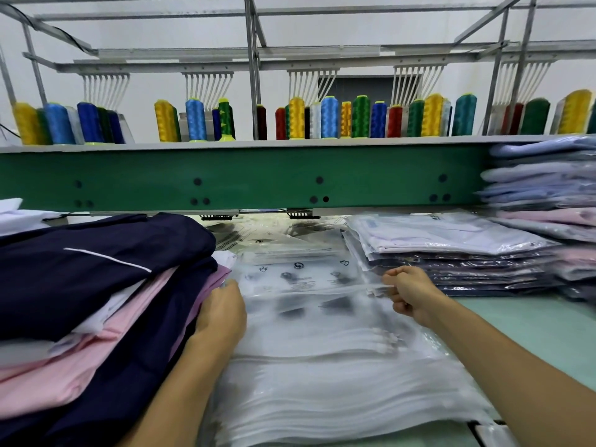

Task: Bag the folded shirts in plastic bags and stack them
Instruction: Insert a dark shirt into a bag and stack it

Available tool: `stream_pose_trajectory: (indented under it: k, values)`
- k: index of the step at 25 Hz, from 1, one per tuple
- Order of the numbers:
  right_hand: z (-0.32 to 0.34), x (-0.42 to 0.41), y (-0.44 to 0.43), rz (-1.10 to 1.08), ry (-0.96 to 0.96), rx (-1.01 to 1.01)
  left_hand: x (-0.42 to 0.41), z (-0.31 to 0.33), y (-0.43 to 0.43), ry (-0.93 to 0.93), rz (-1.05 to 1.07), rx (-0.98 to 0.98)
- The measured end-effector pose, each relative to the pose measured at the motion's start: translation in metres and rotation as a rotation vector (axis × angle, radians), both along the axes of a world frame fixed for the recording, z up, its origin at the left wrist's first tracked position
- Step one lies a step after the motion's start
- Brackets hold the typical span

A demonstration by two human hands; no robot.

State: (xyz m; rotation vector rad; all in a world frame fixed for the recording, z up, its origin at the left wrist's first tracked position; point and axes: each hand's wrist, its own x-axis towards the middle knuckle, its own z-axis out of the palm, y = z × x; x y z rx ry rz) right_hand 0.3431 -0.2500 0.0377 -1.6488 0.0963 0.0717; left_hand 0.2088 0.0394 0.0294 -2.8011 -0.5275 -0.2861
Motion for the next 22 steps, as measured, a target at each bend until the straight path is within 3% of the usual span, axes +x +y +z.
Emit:
stream_pose_trajectory:
  k: [2, 5, 6, 12, 18, 22]
  values:
    - [0.001, 0.000, -0.001, 0.008, 0.002, 0.016, -0.002, -0.001, 0.001, 0.013, -0.011, 0.020]
    - [0.002, -0.001, -0.006, 0.026, 0.020, 0.006, 0.004, -0.005, 0.005, -0.235, 0.040, -0.348]
    - [0.002, -0.002, -0.008, 0.038, 0.027, -0.008, 0.002, -0.003, 0.004, -0.269, 0.001, -0.371]
    - [-0.001, -0.003, -0.009, 0.276, 0.007, -0.134, 0.001, 0.005, -0.018, -0.311, -0.438, -0.241]
    - [-0.005, -0.010, 0.002, 0.305, -0.358, -0.571, 0.002, -0.001, -0.023, -0.329, -0.430, -0.386]
    - [-0.001, -0.027, 0.018, 0.468, -0.500, -0.581, 0.007, -0.011, -0.028, -0.356, -0.352, -0.401]
